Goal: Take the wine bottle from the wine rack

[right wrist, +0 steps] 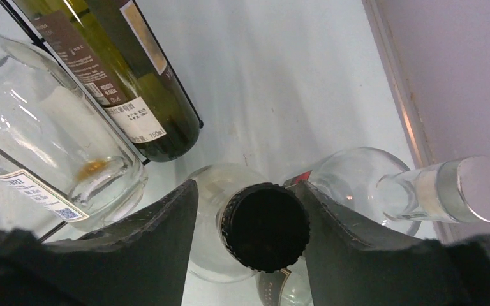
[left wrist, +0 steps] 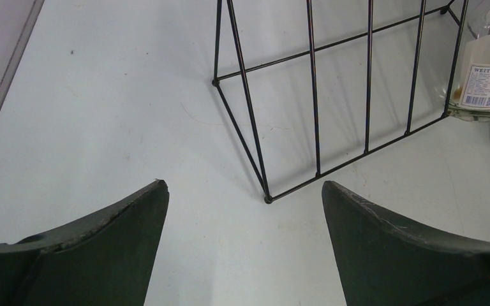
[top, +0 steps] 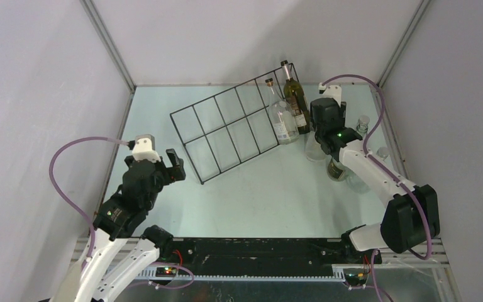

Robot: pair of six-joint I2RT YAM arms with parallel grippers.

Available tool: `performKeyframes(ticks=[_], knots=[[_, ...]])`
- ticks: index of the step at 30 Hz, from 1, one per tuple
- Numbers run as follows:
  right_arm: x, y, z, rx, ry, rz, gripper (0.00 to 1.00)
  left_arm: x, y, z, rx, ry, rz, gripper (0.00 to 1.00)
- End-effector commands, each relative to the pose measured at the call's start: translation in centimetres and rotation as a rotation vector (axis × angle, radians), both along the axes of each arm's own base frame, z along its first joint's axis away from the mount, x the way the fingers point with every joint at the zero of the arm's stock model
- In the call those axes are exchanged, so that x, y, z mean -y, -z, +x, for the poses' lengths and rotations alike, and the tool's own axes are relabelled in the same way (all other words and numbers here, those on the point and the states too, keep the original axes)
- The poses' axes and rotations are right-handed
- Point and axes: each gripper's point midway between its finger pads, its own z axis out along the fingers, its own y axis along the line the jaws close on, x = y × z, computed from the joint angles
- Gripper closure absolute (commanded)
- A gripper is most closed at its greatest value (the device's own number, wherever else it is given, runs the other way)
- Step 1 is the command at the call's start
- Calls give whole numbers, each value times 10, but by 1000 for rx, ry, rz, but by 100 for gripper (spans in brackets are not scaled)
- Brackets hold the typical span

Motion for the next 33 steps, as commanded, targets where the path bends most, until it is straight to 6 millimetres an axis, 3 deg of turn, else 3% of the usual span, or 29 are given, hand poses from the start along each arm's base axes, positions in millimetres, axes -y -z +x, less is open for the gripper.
performKeyframes(ticks=[1,8,10,13,18,23,26,33], knots=[[5,-36,1,86,31,11,37,2,-2,5,15,8,6,3],[7,-55,-5,130,22,23,28,2,-2,5,13,10,6,3],[7,-68,-8,160,15,36,20,3,-3,5,15,12,4,3],[7,-90,-14,195,-7,49,18,7,-9,5,36,28,-24,3],[3,-133,-27,274,-61,60,15,32,-33,19,77,118,-77,3],[1,-184,-56,383,-130,97,15,64,-59,43,108,211,-132,3],[4,-215,-83,452,-179,110,15,90,-71,63,105,280,-167,3],[7,-245,-150,520,-311,199,16,152,-99,119,110,416,-246,4]])
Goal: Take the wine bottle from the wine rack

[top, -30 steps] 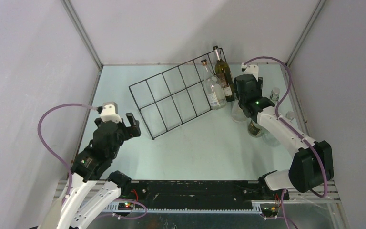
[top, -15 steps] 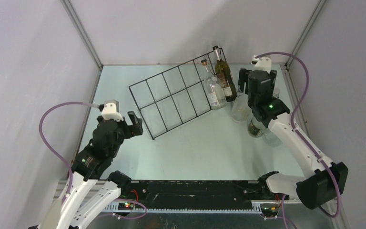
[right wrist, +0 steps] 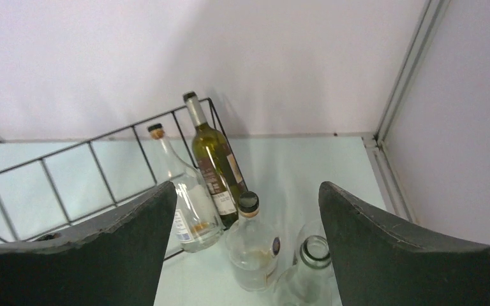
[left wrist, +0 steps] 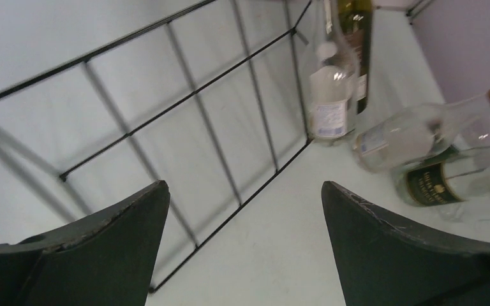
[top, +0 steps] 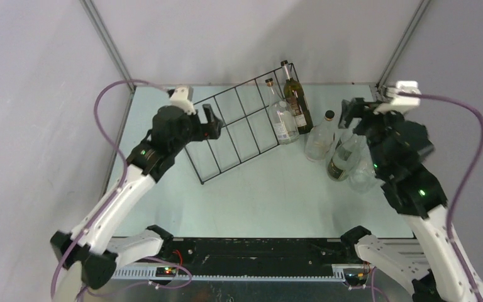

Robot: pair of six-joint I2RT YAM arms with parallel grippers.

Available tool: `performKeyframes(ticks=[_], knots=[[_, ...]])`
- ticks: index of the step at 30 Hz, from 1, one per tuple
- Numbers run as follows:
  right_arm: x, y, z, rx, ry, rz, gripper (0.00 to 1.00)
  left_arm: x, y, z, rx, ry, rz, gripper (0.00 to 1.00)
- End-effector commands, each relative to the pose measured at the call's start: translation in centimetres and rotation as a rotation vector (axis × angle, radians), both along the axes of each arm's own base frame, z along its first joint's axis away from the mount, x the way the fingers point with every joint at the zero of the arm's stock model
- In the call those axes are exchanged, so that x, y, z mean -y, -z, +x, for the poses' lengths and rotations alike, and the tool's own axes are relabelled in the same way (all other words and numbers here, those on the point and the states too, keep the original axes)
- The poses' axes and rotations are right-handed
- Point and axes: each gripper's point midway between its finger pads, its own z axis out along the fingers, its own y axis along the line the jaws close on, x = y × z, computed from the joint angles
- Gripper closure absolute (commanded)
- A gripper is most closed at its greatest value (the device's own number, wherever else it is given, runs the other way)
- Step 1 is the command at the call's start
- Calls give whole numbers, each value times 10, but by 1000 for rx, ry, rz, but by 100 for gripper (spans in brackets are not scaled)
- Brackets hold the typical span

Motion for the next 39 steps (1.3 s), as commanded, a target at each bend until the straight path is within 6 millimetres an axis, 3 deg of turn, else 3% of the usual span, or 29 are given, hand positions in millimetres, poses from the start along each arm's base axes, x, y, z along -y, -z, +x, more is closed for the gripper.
performKeyframes(ticks=[1,3,4,5,6,7,10,18,23,27,33,39], knots=[[4,-17,-47,34,-98,48,16,49,-42,41,80,116,-103,4],[7,-16,-63,33,-121,80,17,70,-44,60,64,162,-115,5],[7,-15,-67,27,-131,99,17,80,-59,67,94,185,-134,5],[9,-11,-74,18,-136,104,17,90,-48,82,73,190,-130,6],[10,-6,-78,-1,-141,110,17,97,-59,90,94,197,-144,6],[12,-6,-83,0,-142,116,17,106,-46,106,72,194,-142,6],[19,1,-93,-20,-129,118,17,127,-39,144,70,179,-154,6],[34,6,-113,-16,-102,157,18,178,-25,204,72,211,-241,7],[32,6,-121,-14,-129,190,19,205,-8,224,60,238,-281,10],[33,7,-125,-16,-132,197,19,221,17,237,30,230,-308,13],[36,3,-130,-13,-127,214,20,223,51,248,-28,178,-308,18],[37,6,-131,-21,-124,212,20,229,69,254,-59,169,-331,22]])
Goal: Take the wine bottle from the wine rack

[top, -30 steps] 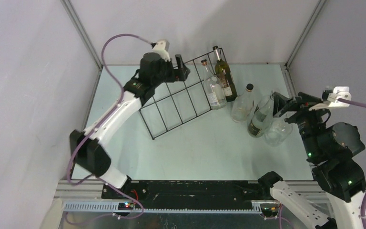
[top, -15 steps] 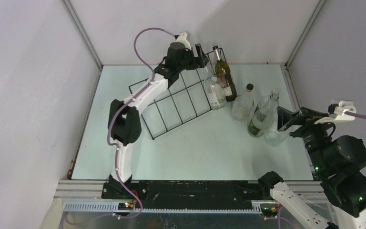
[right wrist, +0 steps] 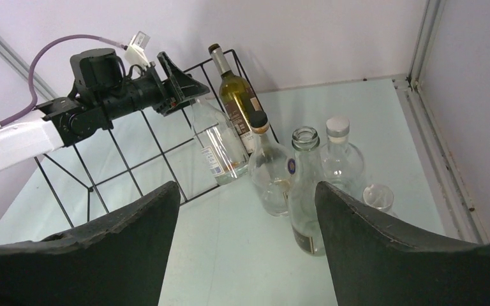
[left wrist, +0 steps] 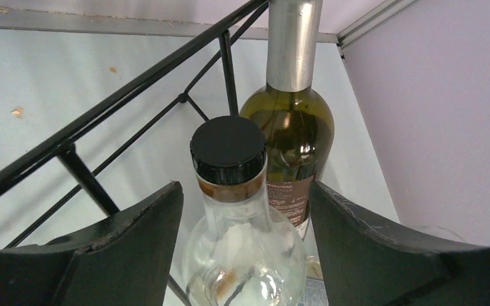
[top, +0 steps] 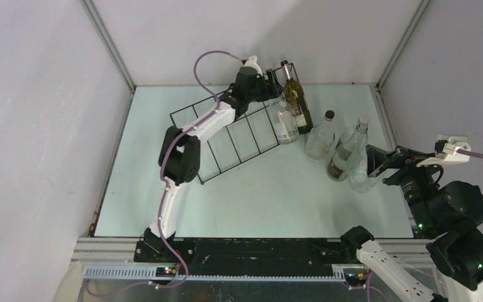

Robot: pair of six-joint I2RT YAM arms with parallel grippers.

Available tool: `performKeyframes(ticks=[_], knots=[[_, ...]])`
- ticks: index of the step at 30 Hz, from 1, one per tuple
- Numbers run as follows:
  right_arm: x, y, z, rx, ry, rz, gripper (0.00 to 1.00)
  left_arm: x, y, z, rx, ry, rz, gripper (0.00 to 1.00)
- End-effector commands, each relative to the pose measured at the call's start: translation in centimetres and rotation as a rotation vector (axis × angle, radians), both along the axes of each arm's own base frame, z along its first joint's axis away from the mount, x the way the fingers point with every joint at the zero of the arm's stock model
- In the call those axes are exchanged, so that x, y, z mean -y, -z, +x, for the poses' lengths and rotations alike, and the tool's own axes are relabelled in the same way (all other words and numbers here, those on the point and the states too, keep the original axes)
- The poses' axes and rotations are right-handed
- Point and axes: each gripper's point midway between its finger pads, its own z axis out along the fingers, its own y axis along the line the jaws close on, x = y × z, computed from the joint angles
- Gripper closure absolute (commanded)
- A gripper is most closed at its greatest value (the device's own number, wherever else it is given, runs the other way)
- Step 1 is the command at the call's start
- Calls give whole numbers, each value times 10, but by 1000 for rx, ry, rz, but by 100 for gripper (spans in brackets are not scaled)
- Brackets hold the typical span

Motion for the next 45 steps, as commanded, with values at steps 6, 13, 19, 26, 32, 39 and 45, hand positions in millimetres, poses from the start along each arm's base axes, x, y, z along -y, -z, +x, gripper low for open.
performKeyframes(ticks=[6,13,19,26,32,39,45], knots=[[3,-7,-10,20,-10,25,20,11,-27,22,62,-33,-98,28],[3,-7,-12,20,-14,28,20,10,-25,27,67,-48,-88,40],[3,-6,-13,20,-16,24,20,13,-21,18,81,-25,-11,62],[5,-5,-15,19,-16,23,20,15,-36,2,123,2,25,99],[6,-4,-16,19,-14,18,20,24,-56,-33,202,34,106,100],[8,0,-15,5,0,9,21,31,-75,-73,286,53,126,100],[10,2,-17,0,7,7,21,23,-81,-95,321,34,145,100]])
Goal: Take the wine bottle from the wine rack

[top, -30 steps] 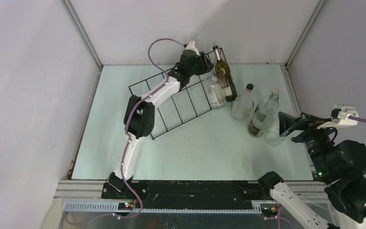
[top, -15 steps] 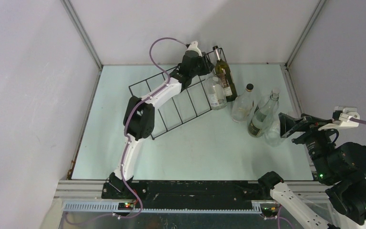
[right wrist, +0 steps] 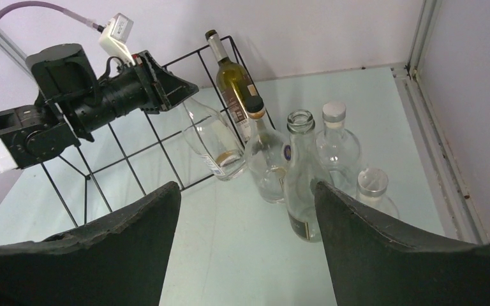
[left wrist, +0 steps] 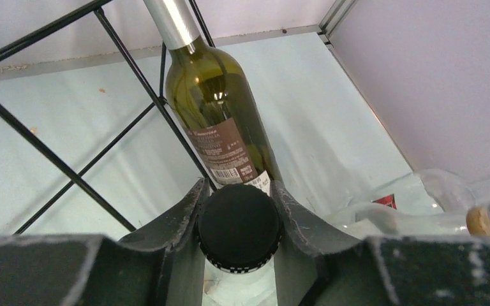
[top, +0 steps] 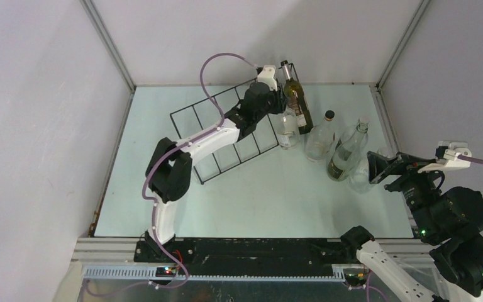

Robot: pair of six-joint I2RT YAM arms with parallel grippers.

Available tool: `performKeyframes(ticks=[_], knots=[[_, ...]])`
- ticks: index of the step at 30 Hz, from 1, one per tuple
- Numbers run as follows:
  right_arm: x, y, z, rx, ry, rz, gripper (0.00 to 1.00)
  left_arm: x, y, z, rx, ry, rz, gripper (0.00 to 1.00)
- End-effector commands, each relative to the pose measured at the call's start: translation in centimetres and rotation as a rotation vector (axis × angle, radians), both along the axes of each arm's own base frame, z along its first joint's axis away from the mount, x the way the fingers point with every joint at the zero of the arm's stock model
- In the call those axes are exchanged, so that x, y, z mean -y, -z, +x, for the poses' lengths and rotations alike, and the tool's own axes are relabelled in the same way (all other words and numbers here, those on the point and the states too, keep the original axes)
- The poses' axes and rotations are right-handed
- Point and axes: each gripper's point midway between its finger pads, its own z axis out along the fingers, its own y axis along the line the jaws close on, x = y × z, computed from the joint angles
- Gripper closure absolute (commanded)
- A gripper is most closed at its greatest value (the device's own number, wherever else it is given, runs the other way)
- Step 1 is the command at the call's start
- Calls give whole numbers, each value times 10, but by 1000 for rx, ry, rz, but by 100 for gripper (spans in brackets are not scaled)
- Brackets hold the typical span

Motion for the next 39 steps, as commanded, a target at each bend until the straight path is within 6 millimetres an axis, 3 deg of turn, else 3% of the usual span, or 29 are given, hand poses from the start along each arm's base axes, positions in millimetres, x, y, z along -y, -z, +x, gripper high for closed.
performKeyframes(ticks=[1,14,20,29,32,39], knots=[[6,-8,-6,25,14,11,21,-9,-49,-22,99,-9,-19,100],[6,-2,-2,8,24,-5,21,-17,-67,-75,199,1,54,100],[4,1,0,-3,20,-12,21,-19,-64,-101,221,10,126,100],[-3,9,4,-21,-14,-33,21,-35,-42,-157,177,63,167,100],[-7,11,6,-30,-29,-41,21,-36,-27,-176,132,101,190,100],[-23,19,11,-42,-107,-84,22,-36,-16,-222,95,158,223,100]])
